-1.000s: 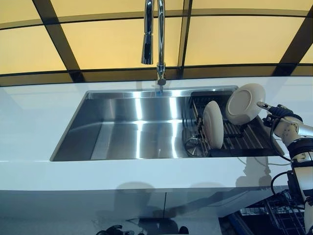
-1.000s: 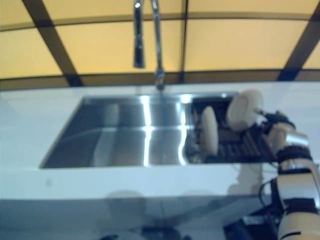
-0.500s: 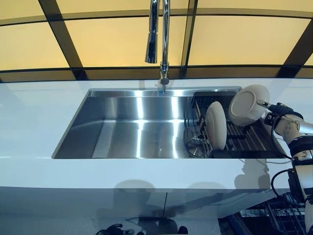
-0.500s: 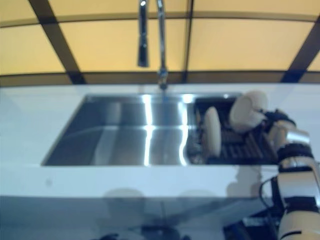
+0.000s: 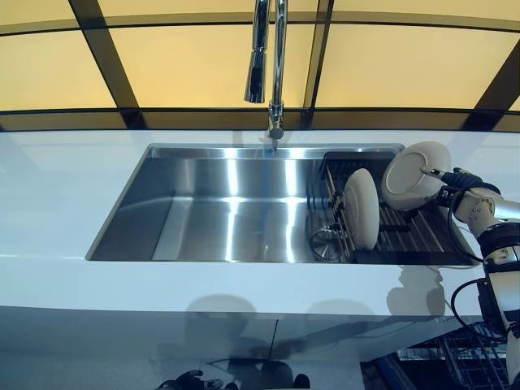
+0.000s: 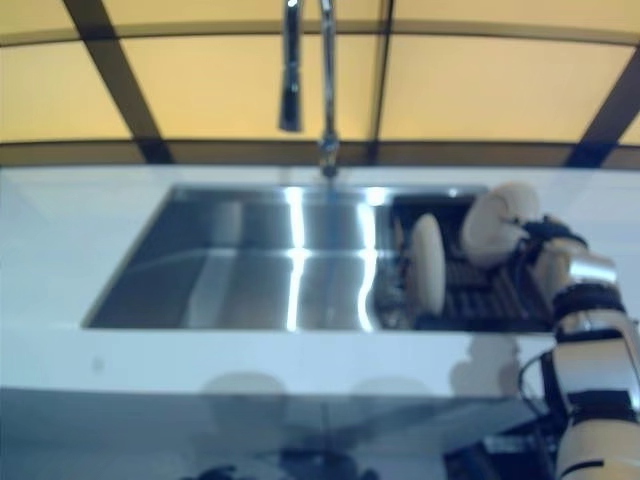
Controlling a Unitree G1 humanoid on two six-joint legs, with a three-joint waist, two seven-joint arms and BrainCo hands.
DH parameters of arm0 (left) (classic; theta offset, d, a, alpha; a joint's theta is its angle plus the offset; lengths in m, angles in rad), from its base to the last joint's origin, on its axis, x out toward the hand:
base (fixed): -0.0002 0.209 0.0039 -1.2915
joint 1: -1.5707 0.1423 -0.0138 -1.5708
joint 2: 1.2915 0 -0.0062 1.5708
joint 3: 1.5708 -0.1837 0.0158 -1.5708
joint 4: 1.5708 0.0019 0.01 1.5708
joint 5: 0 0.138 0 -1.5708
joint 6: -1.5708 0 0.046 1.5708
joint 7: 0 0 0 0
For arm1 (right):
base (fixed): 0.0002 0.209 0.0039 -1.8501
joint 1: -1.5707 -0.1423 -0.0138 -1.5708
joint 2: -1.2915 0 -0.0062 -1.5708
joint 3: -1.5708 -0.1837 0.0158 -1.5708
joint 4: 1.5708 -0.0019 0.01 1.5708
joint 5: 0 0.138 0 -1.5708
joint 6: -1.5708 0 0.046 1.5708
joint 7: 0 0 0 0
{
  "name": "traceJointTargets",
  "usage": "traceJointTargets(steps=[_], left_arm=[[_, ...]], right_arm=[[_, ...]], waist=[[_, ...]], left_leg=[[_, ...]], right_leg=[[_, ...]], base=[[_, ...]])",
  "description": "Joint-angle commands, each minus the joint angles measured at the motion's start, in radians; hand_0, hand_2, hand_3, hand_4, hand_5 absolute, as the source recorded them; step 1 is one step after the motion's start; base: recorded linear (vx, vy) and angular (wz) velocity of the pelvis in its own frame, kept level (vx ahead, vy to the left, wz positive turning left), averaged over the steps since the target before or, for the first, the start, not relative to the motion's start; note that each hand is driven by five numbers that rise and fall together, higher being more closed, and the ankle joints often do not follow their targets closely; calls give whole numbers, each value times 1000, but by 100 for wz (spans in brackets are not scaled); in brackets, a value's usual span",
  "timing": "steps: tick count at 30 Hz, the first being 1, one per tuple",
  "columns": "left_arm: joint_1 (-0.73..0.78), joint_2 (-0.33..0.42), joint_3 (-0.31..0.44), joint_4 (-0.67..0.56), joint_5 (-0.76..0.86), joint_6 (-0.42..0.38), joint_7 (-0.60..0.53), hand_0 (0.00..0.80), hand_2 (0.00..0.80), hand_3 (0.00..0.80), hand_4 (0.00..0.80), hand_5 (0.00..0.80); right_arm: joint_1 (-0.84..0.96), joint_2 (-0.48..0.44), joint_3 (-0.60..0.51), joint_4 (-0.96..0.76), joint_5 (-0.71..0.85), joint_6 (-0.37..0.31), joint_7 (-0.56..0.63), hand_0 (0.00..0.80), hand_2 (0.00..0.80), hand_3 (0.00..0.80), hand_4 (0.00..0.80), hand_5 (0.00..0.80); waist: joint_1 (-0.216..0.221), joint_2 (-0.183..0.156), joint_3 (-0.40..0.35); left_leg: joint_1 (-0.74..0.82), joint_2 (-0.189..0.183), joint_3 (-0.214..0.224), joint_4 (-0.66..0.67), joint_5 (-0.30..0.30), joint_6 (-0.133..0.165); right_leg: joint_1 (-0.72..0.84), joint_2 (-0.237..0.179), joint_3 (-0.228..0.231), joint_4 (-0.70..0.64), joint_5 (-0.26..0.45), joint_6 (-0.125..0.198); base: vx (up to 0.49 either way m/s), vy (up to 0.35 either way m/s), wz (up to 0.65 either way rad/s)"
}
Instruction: Take plates into dishwasher
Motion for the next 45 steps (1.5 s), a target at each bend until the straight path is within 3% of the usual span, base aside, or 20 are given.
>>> traceJointTargets(steps=[1, 25, 26, 31, 34, 35, 37, 45], left_arm=[[-26, 20, -71, 29, -2, -16, -1, 0, 0, 0, 0, 0], [-42, 14, -83, 31, -11, -21, 7, 0, 0, 0, 0, 0], [-41, 15, -84, 30, -14, -22, 7, 0, 0, 0, 0, 0], [-43, 16, -83, 29, -13, -22, 6, 0, 0, 0, 0, 0], [-43, 19, -84, 27, -13, -24, 4, 0, 0, 0, 0, 0], [-44, 19, -84, 27, -12, -24, 3, 0, 0, 0, 0, 0], [-46, 20, -85, 29, -12, -25, 2, 0, 0, 0, 0, 0], [-47, 20, -85, 24, -16, -22, 7, 0, 0, 0, 0, 0]], right_arm=[[-129, -51, 76, 40, -18, -22, 17, 0, 0, 0, 0, 0], [-140, -38, 71, 69, 12, -24, -12, 0, 0, 0, 0, 0], [-140, -39, 69, 69, 11, -23, -11, 50, 50, 50, 50, 50], [-140, -40, 70, 75, 4, -27, -9, 502, 502, 502, 502, 502], [-144, -43, 74, 76, 4, -26, -7, 659, 659, 659, 659, 659], [-145, -41, 75, 77, 1, -27, -7, 753, 753, 753, 753, 753], [-147, -42, 76, 84, 3, -31, -3, 797, 797, 797, 797, 797], [-142, -39, 77, 71, 6, -30, -12, 800, 800, 800, 800, 800]], waist=[[36, -56, -10], [40, -49, 3], [39, -48, 3], [39, -47, 4], [40, -47, 5], [41, -46, 6], [41, -47, 6], [41, -48, 5]], left_leg=[[-42, -1, 41, 16, 37, 6], [-54, -3, 34, 16, 43, 8], [-54, -3, 34, 16, 43, 8], [-56, -4, 33, 16, 44, 8], [-57, -5, 32, 16, 44, 9], [-57, -6, 32, 16, 44, 9], [-57, -6, 32, 15, 44, 10], [-56, -7, 33, 11, 44, 10]], right_leg=[[52, -33, 28, 43, -56, 35], [40, -37, 24, 51, -53, 35], [39, -38, 24, 52, -54, 36], [36, -38, 26, 54, -54, 35], [36, -38, 26, 54, -53, 35], [35, -38, 25, 55, -53, 36], [35, -38, 25, 54, -53, 36], [36, -39, 27, 52, -52, 38]], base=[[0, 0, 0], [0, 0, 0], [0, 0, 0], [0, 0, 0], [-7, 5, 3], [-8, 5, 4], [-10, 3, 3], [0, 0, 0]])
